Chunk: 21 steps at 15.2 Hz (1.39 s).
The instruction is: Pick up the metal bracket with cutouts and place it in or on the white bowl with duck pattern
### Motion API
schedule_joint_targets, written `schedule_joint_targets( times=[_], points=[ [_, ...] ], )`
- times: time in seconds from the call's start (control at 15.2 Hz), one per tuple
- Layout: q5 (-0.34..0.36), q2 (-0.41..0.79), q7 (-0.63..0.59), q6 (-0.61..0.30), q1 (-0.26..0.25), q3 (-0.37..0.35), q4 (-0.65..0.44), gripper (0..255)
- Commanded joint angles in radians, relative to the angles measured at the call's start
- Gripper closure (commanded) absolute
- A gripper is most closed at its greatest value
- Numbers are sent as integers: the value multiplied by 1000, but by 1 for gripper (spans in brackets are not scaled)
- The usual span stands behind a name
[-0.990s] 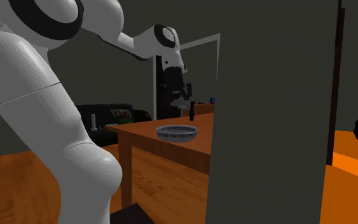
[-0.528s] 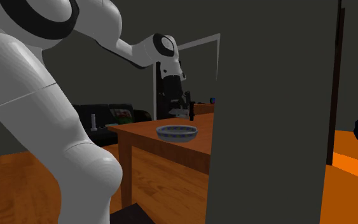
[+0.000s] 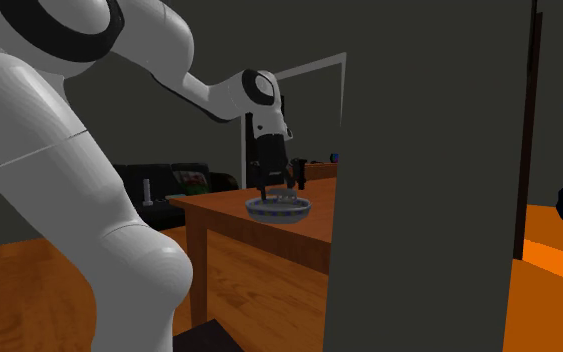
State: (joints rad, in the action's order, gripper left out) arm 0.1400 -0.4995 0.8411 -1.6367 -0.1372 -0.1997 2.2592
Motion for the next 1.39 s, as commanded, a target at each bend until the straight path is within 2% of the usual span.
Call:
schedule_joint_targets(
  times=[0.0, 0.4, 0.46, 0.79, 1.06, 1.32],
  points=[
    [0, -1, -2, -10, 0, 0, 10, 255],
    [0, 0, -2, -10, 0, 0, 10, 255],
    [0, 0, -2, -10, 0, 0, 10, 0],
    [0, 0, -2, -10, 0, 0, 10, 0],
    [-5, 30, -4, 111, -2, -17, -140, 0],
    [-5, 30, -4, 111, -2, -17, -140, 0]
  ],
)
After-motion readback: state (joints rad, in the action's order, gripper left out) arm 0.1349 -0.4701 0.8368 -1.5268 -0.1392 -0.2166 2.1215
